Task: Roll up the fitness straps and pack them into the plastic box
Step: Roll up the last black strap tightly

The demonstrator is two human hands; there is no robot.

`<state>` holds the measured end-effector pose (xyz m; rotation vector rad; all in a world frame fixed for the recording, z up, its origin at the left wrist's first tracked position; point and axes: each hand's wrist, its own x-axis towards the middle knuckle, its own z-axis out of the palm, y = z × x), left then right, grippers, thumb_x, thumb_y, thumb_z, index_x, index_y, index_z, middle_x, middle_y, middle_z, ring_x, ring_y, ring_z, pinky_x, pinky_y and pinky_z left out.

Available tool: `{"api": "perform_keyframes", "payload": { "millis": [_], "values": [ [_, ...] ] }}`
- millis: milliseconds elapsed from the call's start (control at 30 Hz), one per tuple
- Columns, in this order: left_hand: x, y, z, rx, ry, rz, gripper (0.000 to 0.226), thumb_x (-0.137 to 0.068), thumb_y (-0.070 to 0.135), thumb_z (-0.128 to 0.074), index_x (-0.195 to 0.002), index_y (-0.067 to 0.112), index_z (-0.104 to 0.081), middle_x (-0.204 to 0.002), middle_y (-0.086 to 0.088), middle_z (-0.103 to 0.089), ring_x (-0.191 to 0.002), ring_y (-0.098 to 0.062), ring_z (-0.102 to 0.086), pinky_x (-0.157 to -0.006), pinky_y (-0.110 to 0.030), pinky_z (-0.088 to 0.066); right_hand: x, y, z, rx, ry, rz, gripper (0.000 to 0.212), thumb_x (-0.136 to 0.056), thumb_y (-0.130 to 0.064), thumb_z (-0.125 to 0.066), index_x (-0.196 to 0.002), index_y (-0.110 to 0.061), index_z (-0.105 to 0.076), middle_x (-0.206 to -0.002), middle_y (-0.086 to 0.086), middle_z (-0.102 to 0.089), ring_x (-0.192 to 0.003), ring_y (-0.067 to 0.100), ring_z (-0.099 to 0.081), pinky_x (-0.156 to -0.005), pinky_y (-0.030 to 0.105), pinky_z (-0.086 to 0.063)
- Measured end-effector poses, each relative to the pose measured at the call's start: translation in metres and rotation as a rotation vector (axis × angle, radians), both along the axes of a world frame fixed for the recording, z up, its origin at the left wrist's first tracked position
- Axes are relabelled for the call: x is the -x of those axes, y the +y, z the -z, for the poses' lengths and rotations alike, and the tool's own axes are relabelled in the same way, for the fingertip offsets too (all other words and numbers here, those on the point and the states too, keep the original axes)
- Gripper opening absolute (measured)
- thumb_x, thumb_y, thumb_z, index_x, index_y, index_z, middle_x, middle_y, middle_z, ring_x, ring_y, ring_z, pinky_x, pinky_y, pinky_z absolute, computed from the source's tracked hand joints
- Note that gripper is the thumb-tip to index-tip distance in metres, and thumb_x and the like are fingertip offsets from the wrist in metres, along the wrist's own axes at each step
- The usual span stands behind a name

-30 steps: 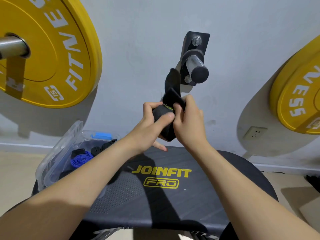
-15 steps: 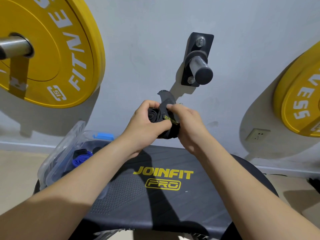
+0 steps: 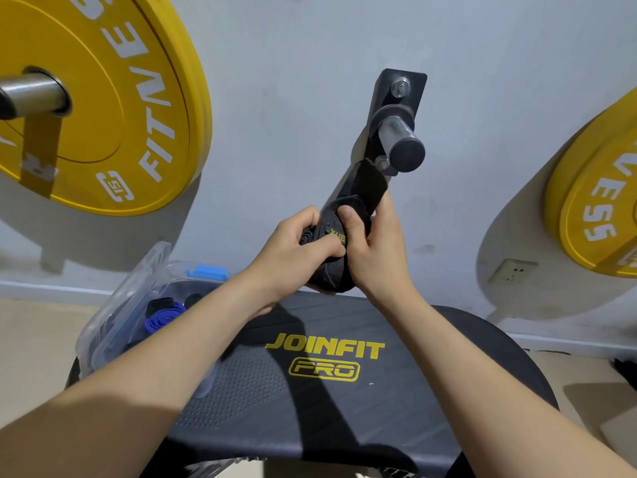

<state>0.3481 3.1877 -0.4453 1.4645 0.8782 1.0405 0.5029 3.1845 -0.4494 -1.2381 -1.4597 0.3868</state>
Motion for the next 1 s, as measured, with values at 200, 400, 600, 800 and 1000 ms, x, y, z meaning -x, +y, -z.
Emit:
{"api": "perform_keyframes", "payload": {
  "millis": [200,400,600,800,1000],
  "values": [
    [0.003,-0.006,-0.003,-0.351,0.208,-0.137,0.035,-0.078,0.023,-0.072,-0.095,0.013,-0.043,-0.081,-0.002,-0.053,-0.071,-0.017,-0.047,-0.061,-0.03,-0.042,0.006,-0.004,-0.006,0.453,0.455,-0.315,0.023,-0.113,-0.035,-0.053,-0.121,-0.016,-0.064,-0.098,0.017,-0.073,-0.083,0.027,-0.068,-0.068,0.044,-0.055],
    [0.003,-0.004,-0.001,0.042,0.12,-0.088,0.067,-0.077,0.049,-0.066,-0.135,0.028,-0.041,-0.135,-0.01,-0.051,-0.114,-0.024,-0.061,-0.095,-0.047,-0.06,0.001,0.0,-0.001,0.156,0.068,-0.042,0.024,-0.111,-0.03,-0.055,-0.11,-0.007,-0.057,-0.092,0.02,-0.069,-0.086,0.044,-0.063,-0.076,0.062,-0.055],
    [-0.002,-0.002,0.002,0.523,-0.392,0.167,0.045,-0.114,0.041,-0.048,-0.143,0.011,-0.065,-0.139,-0.021,-0.071,-0.124,-0.043,-0.071,-0.1,-0.053,-0.062,-0.001,-0.002,-0.004,0.043,0.106,0.02,0.015,-0.112,-0.027,-0.054,-0.103,-0.015,-0.053,-0.086,-0.008,-0.064,-0.082,0.018,-0.062,-0.074,0.044,-0.053],
    [-0.004,0.009,0.0,0.456,-0.461,-0.132,0.021,-0.103,0.008,-0.062,-0.1,0.003,-0.082,-0.11,-0.021,-0.08,-0.109,-0.036,-0.075,-0.083,-0.045,-0.066,0.002,-0.007,-0.012,0.137,0.414,-0.177,0.017,-0.114,-0.023,-0.053,-0.105,-0.015,-0.065,-0.1,0.003,-0.073,-0.093,0.01,-0.067,-0.08,0.021,-0.055],
    [0.004,0.013,-0.003,0.326,-0.349,-0.217,0.028,-0.096,-0.001,-0.06,-0.118,0.009,-0.075,-0.118,-0.026,-0.076,-0.109,-0.037,-0.076,-0.089,-0.05,-0.067,-0.002,-0.007,-0.012,0.475,0.324,-0.179,0.045,-0.113,-0.045,-0.044,-0.082,-0.03,-0.072,-0.09,-0.004,-0.073,-0.092,0.013,-0.064,-0.092,0.041,-0.047]
  ]
}}
